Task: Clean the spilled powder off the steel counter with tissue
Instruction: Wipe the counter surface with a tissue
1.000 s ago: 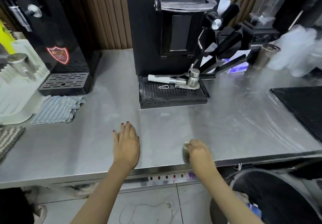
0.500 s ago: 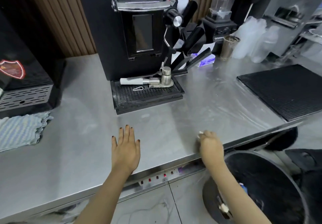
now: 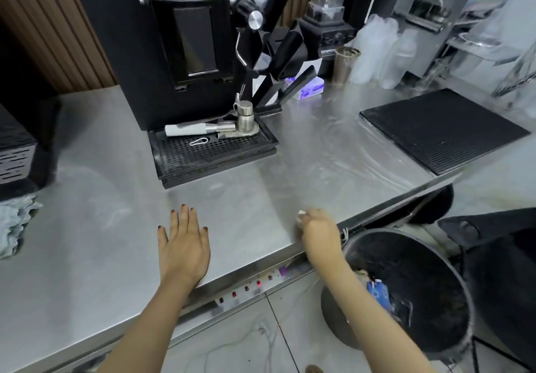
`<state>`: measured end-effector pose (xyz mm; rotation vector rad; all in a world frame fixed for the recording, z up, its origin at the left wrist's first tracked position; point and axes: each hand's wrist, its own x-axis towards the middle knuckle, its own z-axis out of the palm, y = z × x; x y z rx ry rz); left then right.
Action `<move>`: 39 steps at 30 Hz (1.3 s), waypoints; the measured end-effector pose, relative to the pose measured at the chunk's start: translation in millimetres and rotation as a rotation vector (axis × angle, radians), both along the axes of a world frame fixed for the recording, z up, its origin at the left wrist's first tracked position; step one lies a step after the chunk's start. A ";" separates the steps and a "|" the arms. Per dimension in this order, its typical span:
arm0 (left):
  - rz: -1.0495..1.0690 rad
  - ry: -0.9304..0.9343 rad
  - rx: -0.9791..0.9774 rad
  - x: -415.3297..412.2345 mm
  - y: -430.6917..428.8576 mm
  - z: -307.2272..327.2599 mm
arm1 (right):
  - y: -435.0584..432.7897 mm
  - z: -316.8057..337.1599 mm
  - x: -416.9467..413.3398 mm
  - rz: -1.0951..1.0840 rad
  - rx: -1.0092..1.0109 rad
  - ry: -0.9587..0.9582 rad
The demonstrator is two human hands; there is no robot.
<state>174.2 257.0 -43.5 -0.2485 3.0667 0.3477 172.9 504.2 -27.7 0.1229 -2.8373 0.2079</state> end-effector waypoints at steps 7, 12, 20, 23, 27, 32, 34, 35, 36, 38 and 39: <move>0.012 0.012 -0.011 0.8 -1.6 2.2 | 11.2 4.7 -24.4 -0.168 -0.141 -0.106; 0.101 0.219 -0.034 -13.8 33.3 8.2 | -17.4 -12.4 5.1 0.310 -0.069 -0.022; 0.042 0.076 -0.032 -66.3 128.4 7.0 | 167.9 13.9 -111.1 -0.206 -0.115 -0.154; 0.134 -0.014 -0.075 -72.6 127.5 5.4 | 131.0 8.5 -113.6 -0.130 -0.140 -0.139; 0.168 -0.074 -0.094 -76.4 132.1 7.4 | 68.1 -3.4 -81.8 0.329 -0.101 -0.187; 0.185 -0.062 -0.089 -76.4 131.5 6.3 | 109.3 10.6 -142.8 0.184 -0.311 -0.172; 0.186 -0.057 -0.087 -76.8 131.3 5.6 | 124.4 25.1 -165.1 0.111 -0.628 -0.253; 0.185 -0.051 -0.087 -76.9 130.9 5.1 | 130.3 31.3 -171.9 0.077 -0.782 -0.253; 0.187 -0.047 -0.082 -77.3 130.4 4.8 | 134.1 35.5 -177.0 0.060 -0.920 -0.260; 0.190 -0.036 -0.076 -77.5 129.7 4.0 | 139.7 38.3 -182.8 0.072 -1.042 -0.339; 0.191 -0.033 -0.077 -77.1 129.5 3.7 | 142.3 36.7 -185.4 0.075 -1.015 -0.382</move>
